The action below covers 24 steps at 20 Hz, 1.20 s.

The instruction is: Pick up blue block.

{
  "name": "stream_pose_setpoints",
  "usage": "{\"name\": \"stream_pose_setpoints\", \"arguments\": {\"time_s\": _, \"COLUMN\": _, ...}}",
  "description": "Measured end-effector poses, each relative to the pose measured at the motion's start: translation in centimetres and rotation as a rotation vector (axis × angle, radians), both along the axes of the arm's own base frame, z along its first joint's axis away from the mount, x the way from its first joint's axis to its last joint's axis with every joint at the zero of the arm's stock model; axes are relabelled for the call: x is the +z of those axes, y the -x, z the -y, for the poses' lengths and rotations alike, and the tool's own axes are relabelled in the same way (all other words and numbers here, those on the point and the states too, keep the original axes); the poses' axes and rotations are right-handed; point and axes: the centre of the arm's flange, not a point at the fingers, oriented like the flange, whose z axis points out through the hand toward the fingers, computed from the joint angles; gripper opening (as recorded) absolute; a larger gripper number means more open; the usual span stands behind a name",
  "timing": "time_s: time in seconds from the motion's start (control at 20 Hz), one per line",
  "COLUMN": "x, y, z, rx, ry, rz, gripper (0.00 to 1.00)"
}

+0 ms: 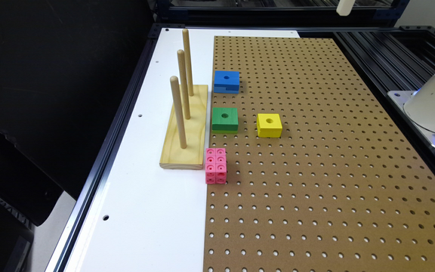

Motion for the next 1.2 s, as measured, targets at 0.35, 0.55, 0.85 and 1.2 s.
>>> {"name": "stream_pose_setpoints", "arguments": {"time_s": 0.35, "x": -0.4, "y": -1.6, "z": 0.9, "rx": -0.005, "ry": 0.004, "rz": 0.027, "gripper": 1.0}}
{"name": "stream_pose_setpoints", "arguments": {"time_s": 0.55, "x": -0.5, "y": -3.2, "z": 2.0, "rx": -0.004, "ry": 0.006, "rz": 0.032, "gripper": 1.0}}
{"name": "stream_pose_setpoints", "arguments": {"time_s": 0.85, "x": -0.5, "y": -5.5, "z": 3.3, "rx": -0.002, "ry": 0.005, "rz": 0.018, "gripper": 1.0}}
{"name": "stream_pose_setpoints", "arguments": {"time_s": 1.2, "x": -0.4, "y": -6.2, "z": 3.7, "rx": -0.005, "ry": 0.005, "rz": 0.017, "gripper": 1.0}}
